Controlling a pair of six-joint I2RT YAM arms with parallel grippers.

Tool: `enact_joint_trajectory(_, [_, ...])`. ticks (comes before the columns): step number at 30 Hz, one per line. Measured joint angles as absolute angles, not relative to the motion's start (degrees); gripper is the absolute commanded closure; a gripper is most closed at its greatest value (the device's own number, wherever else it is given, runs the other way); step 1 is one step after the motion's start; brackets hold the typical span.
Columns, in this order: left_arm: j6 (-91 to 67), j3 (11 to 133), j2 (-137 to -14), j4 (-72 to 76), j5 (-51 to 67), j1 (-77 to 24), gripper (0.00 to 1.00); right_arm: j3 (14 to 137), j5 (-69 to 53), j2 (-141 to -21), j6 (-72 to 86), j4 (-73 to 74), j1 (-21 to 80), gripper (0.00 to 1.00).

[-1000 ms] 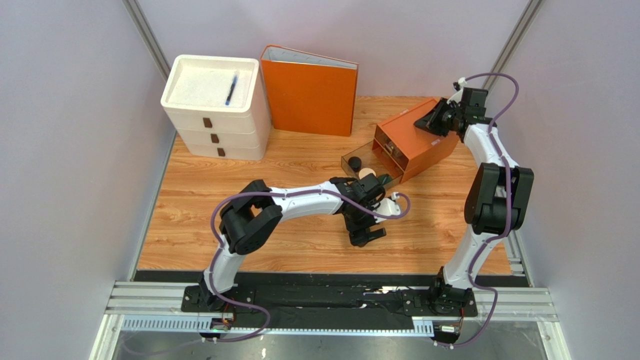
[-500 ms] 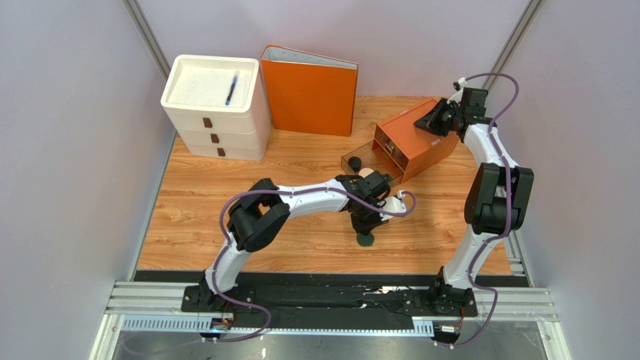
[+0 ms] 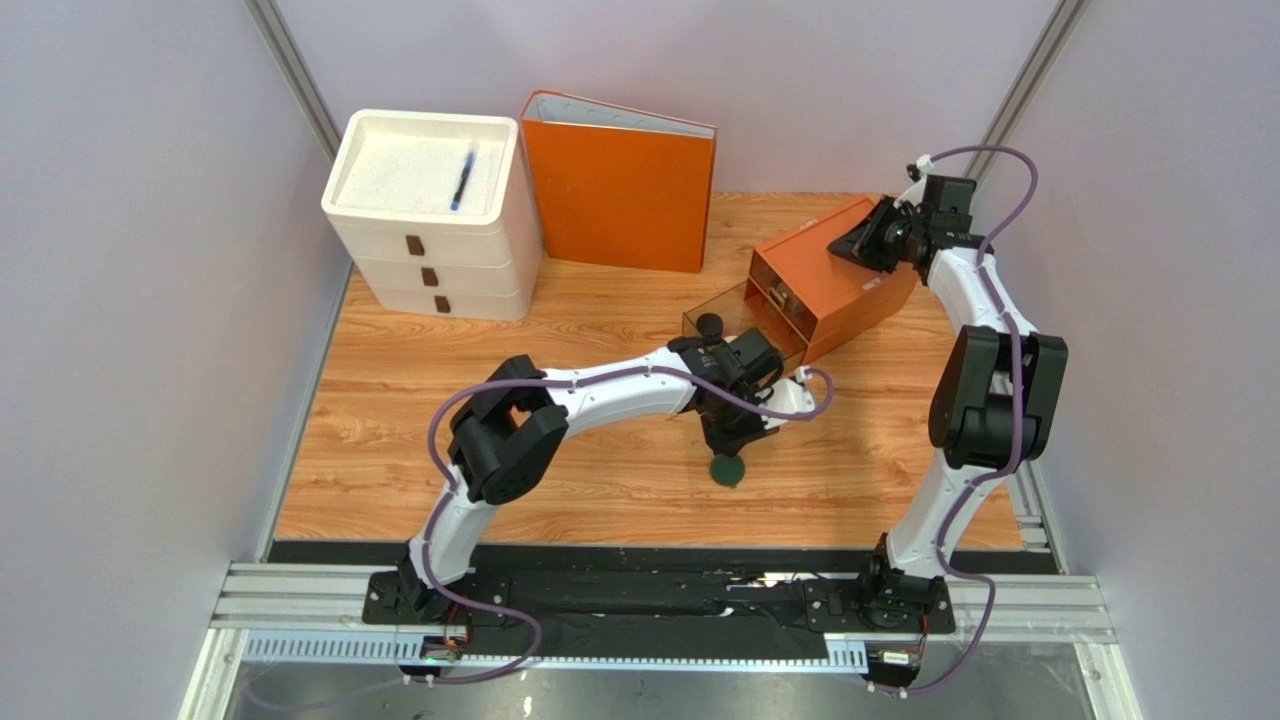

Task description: Organize the makeup

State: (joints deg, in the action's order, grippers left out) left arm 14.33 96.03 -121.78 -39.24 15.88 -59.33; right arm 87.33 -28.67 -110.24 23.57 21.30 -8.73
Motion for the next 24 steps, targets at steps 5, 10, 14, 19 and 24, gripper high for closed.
enact_joint_trajectory(5, [14.00,100.88,-118.63,-38.79,13.63,-56.93,1.00,87.33,-28.69,-110.24,23.59,21.30,-8.73,1.00])
enact_joint_trajectory(10, [12.21,105.01,-117.08,-36.12,11.38,-53.84,1.00,87.33,-28.69,-110.24,23.59,21.30,-8.73,1.00])
enact_joint_trajectory(14, [10.09,110.06,-118.30,-34.61,8.86,-51.66,1.00,87.33,-28.69,-110.24,23.59,21.30,-8.73,1.00])
enact_joint_trajectory(19, [9.43,120.42,-124.11,-34.24,6.31,-50.30,0.90,87.33,-28.77,-110.24,23.59,21.30,-8.78,1.00])
enact_joint_trajectory(24, [8.54,123.44,-128.99,-34.13,3.86,-50.19,0.23,87.33,-28.86,-110.26,23.62,21.30,-8.82,1.00])
